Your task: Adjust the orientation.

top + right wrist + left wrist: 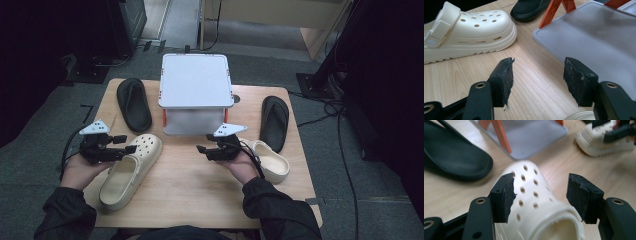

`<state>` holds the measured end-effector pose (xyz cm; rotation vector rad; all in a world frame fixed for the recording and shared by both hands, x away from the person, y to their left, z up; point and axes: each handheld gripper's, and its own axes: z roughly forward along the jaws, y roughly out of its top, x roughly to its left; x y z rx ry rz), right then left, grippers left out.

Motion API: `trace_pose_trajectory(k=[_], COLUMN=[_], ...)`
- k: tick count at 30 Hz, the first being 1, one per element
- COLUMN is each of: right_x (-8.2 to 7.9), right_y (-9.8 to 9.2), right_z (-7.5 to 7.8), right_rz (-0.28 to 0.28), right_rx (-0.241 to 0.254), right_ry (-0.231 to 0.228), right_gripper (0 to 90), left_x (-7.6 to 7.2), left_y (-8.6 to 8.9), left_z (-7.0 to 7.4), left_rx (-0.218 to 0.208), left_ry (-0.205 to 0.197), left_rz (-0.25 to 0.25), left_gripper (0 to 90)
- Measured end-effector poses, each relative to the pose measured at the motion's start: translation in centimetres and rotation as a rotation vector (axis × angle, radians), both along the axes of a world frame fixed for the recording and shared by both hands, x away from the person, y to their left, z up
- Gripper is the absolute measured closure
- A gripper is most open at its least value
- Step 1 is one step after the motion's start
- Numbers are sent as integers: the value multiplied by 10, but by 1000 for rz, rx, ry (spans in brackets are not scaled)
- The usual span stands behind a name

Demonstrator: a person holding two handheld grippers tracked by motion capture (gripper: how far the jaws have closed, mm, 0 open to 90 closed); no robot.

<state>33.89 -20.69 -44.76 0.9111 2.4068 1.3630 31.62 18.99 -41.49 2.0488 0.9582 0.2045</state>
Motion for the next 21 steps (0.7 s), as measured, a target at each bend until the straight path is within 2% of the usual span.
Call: trace_pose_trajectory(k=[4, 11, 13, 16, 19, 21], right_x=[1, 0, 0, 0, 0, 0], right_y=[1, 1, 1, 1, 2, 2], right_z=[0, 0, 0, 0, 0, 0], right_rz=[-4, -4, -4, -6, -3, -2], right_rx=[0, 0, 0, 1, -3, -5], right_ry=[5, 5, 5, 5, 5, 6], right_gripper=[416, 416, 416, 416, 416, 416], left_x=[-7, -10, -10, -9, -10, -9], left_y=[3, 7, 8, 12, 13, 15], left_z=[-7, -17, -22, -27, -28, -29], left_rx=[13, 16, 13, -26, -24, -19], left_ry=[4, 23, 31, 33, 28, 42], left_rz=[-8, -36, -42, -39, -42, -41], left_gripper=[388, 392, 381, 380, 378, 375])
